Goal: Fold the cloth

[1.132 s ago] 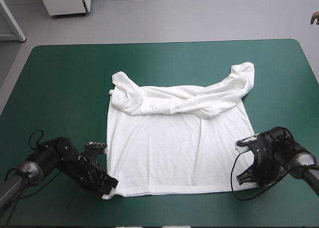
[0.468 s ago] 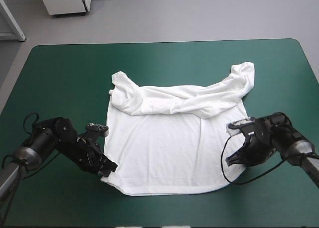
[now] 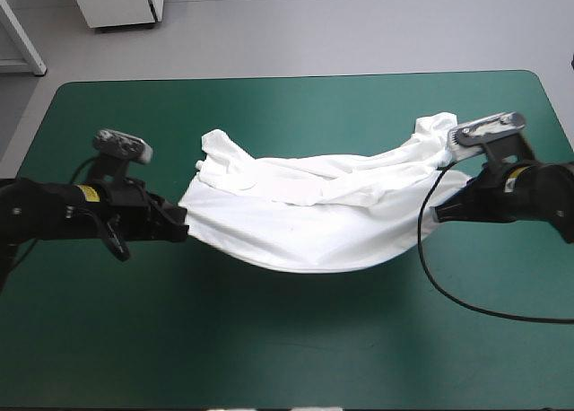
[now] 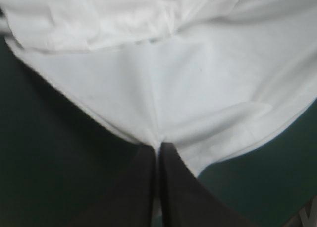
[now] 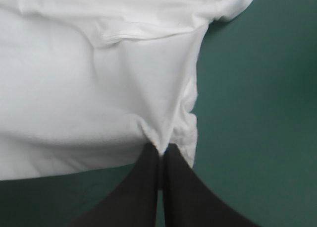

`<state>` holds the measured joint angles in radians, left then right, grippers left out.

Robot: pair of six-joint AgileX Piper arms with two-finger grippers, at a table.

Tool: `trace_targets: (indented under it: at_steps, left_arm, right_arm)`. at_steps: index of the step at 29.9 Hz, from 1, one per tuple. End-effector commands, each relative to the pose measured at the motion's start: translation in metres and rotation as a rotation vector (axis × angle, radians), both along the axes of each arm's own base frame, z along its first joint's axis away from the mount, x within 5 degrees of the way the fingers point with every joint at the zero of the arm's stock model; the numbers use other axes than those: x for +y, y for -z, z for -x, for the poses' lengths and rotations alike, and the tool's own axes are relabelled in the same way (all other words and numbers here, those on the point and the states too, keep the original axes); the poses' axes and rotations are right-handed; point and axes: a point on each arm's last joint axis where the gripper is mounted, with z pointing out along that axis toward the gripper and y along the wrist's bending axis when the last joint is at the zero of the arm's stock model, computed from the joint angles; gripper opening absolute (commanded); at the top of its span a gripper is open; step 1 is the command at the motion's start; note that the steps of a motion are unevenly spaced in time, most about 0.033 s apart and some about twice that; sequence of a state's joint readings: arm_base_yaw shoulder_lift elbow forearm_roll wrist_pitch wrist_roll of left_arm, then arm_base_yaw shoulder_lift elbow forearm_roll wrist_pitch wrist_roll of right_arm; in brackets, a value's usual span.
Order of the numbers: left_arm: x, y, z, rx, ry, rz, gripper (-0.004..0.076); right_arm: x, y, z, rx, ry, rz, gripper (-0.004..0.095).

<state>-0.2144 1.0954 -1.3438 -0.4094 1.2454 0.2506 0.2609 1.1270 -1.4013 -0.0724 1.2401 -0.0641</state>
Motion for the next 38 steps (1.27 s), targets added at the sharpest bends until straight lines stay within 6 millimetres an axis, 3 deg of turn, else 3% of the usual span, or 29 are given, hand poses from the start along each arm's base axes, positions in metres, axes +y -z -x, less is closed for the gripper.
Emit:
trace_targets:
  at_steps: [1,5,11,16,21,25,28,34,38]
  left_arm:
    - [0.002,-0.068,0.034,-0.21,0.035,0.088,-0.0009]
    - [0.008,-0.13,0.068,-0.464,0.064,0.142,-0.0009]
    - [0.02,-0.193,0.112,-0.768,0.059,0.181,-0.0009]
    - [0.026,-0.228,0.139,-0.981,0.05,0.229,-0.0009]
    - [0.033,-0.254,0.146,-1.211,-0.019,0.271,-0.0009]
    - [0.038,-0.267,0.133,-1.367,-0.101,0.251,-0.0009]
    - [0.039,-0.273,0.107,-1.432,-0.18,0.235,-0.0009]
    - [0.028,-0.272,0.028,-1.492,-0.258,0.243,-0.0009]
    - [0.02,-0.269,-0.022,-1.576,-0.316,0.342,-0.0009]
  right_arm:
    - [-0.011,-0.062,0.036,-0.261,0.018,-0.059,-0.0019]
    - [-0.022,-0.114,0.077,-0.478,0.016,-0.123,-0.0019]
    - [-0.034,-0.182,0.131,-0.828,-0.002,-0.232,-0.0019]
    - [-0.041,-0.224,0.168,-1.134,-0.046,-0.317,-0.0019]
    - [-0.043,-0.246,0.178,-1.317,-0.056,-0.348,-0.0019]
    - [-0.037,-0.255,0.157,-1.394,-0.059,-0.349,-0.0019]
    - [-0.031,-0.26,0.129,-1.444,-0.044,-0.31,-0.0019]
    - [-0.013,-0.256,0.041,-1.467,-0.001,-0.219,-0.0019]
    - [0.002,-0.251,-0.015,-1.498,-0.005,-0.191,-0.0019]
